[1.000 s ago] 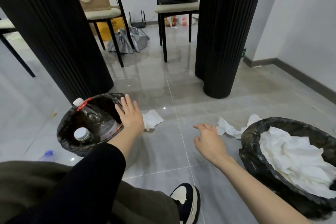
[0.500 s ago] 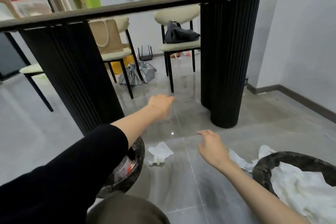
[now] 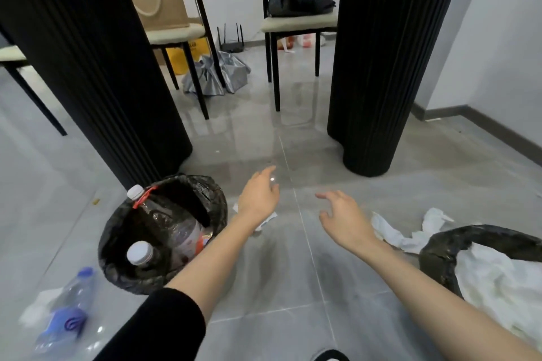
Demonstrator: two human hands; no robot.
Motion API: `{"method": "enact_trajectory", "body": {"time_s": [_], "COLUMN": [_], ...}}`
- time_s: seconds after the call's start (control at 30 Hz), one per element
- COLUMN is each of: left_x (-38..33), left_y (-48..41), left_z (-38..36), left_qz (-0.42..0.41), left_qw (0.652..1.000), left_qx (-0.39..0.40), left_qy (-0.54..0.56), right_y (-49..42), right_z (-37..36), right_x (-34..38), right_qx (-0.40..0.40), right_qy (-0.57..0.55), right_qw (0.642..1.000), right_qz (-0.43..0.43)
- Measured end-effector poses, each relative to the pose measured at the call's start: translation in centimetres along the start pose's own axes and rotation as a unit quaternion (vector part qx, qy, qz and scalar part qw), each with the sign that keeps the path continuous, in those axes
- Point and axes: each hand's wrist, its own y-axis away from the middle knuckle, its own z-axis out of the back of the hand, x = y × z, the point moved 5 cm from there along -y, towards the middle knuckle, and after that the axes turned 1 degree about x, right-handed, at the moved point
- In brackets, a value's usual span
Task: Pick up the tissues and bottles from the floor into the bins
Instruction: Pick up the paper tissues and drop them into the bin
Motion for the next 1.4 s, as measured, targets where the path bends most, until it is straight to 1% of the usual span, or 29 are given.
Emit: {"method": "enact_trajectory", "body": {"time_s": [0.2,0.37,0.47,0.6,0.8,0.87,0.97,1.03,1.1,1.2,1.27,1.33,1.4], "left_x": [6.7,11.9,15.0,17.8,18.7,18.7,18.2,17.8,17.4,15.5,14.1,13.1,12.6], "left_y": [0.2,-0.8,-1.9,-3.5,-4.0,-3.6,-2.3,-1.7,-1.3,-0.9,-0.8,-0.5,-0.1], "left_z": [-7.0,-10.8,-12.5,-14.9,-17.4,-18.0,-19.0,-19.2,-19.3,-19.0,-18.9,-19.3,-19.7], "left_qz": [0.12,0.193,0.212,0.213,0.214,0.231,0.232,0.22,0.216,0.232,0.257,0.29,0.319], "left_qw": [0.991,0.98,0.975,0.973,0.971,0.965,0.965,0.971,0.974,0.957,0.928,0.888,0.85], "left_qx": [0.04,0.045,0.058,0.08,0.086,0.1,0.109,0.084,0.051,0.006,0.004,0.018,0.041], "left_qy": [0.043,0.01,-0.018,-0.042,-0.064,-0.071,-0.06,-0.031,0.037,0.176,0.27,0.356,0.417], "right_y": [-2.7,-5.0,-6.1,-7.4,-7.7,-7.5,-7.1,-7.0,-6.9,-6.7,-6.4,-6.1,-5.8], "right_z": [-4.4,-8.9,-10.8,-12.1,-13.4,-13.8,-14.3,-14.8,-15.2,-15.7,-16.0,-16.1,-16.2], "right_x": [-2.4,-4.1,-5.0,-6.5,-7.8,-8.1,-8.2,-8.0,-8.0,-8.1,-8.1,-8.4,-8.7], "right_qx": [0.033,0.071,0.086,0.087,0.085,0.084,0.083,0.086,0.091,0.102,0.108,0.109,0.109], "right_qy": [-0.019,-0.04,-0.035,-0.04,-0.081,-0.097,-0.115,-0.122,-0.129,-0.152,-0.163,-0.176,-0.198], "right_qw": [0.999,0.995,0.994,0.994,0.99,0.987,0.984,0.983,0.981,0.977,0.976,0.974,0.969], "right_qz": [-0.025,-0.052,-0.05,-0.05,-0.083,-0.097,-0.106,-0.11,-0.115,-0.113,-0.101,-0.091,-0.095]}}
